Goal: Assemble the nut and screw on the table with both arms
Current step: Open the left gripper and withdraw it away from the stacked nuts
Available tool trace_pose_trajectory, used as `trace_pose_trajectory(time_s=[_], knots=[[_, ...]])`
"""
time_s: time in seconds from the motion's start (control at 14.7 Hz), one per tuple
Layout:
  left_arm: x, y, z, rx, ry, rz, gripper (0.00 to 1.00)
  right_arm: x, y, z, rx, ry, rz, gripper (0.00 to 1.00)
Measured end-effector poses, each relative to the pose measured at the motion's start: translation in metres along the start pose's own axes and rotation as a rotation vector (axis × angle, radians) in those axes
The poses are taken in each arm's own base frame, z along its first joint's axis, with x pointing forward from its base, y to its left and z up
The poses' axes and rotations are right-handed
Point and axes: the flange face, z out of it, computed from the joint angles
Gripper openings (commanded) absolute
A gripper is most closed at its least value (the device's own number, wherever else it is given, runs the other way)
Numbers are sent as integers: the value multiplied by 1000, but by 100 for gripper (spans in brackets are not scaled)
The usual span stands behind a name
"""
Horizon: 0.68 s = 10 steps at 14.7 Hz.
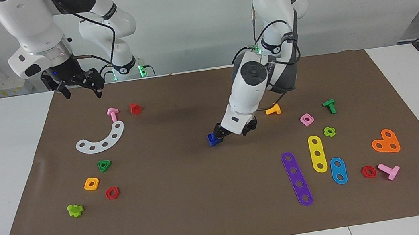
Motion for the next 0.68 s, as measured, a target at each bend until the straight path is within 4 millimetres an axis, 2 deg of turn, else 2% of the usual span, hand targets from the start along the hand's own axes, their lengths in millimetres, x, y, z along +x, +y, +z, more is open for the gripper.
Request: trace_pose_trajectory(time_s=[0.14,0.34,0.48,0.54,0.68], knots=[[24,-60,-43,6,-20,54,100,0,0,0,0,0,0,100],[44,-173,-102,5,-51,106,100,0,0,0,0,0,0,100],[41,-241,-125,29,-55,135,100,0,1,0,0,0,1,100],[35,-266,-131,56,-60,144,100,0,1,0,0,0,2,100],[13,-293,-139,113,-70,151,100,2,1,-2,3,15,3,100]])
